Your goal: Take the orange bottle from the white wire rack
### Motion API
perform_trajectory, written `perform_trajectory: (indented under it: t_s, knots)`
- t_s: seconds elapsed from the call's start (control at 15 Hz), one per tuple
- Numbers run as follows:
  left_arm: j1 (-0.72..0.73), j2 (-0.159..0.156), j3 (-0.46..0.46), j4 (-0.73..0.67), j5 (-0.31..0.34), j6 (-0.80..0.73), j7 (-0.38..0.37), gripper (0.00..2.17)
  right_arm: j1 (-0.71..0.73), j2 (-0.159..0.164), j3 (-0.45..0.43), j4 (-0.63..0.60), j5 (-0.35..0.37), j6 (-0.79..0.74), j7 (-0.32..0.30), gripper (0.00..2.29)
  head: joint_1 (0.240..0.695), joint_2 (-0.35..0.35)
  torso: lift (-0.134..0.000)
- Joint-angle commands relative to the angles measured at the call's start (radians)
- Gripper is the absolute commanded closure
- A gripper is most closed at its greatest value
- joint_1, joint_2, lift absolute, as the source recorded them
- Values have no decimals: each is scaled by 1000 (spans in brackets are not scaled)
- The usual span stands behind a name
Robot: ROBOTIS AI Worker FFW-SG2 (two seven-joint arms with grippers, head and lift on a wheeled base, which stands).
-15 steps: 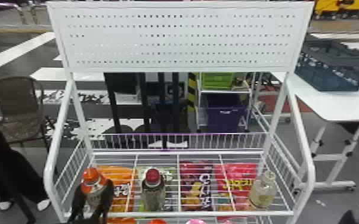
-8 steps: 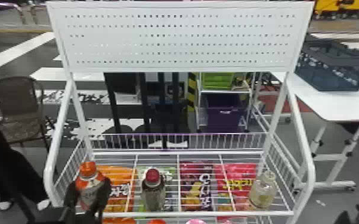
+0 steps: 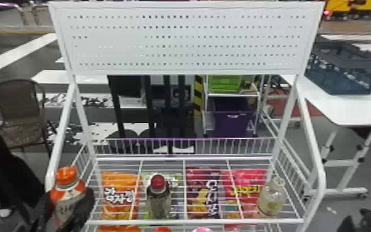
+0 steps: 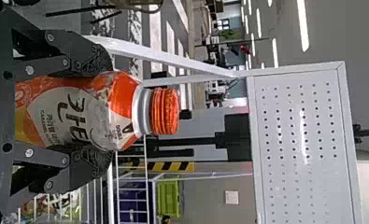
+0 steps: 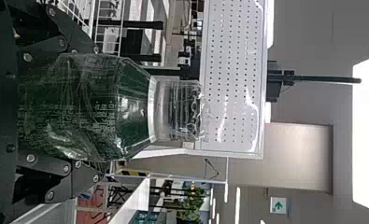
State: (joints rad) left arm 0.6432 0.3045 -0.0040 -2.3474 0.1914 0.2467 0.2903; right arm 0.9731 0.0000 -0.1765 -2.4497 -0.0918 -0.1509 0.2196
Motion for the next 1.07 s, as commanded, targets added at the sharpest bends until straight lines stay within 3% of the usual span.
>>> perform_trajectory:
  t_s: [0.0,0.47,1.0]
  knots:
    - [69,-5,12,-44,-9,-5,-2,2145,1,1,0,0,-2,0,0,920,499,0,0]
    - [136,-25,6,-93,-12,-57,0,2145,4,1,2,-3,-5,0,1,920,499,0,0]
    - [136,-25,16,-92,-13,-57,3,2145,9,1,2,-8,-5,0,1,920,499,0,0]
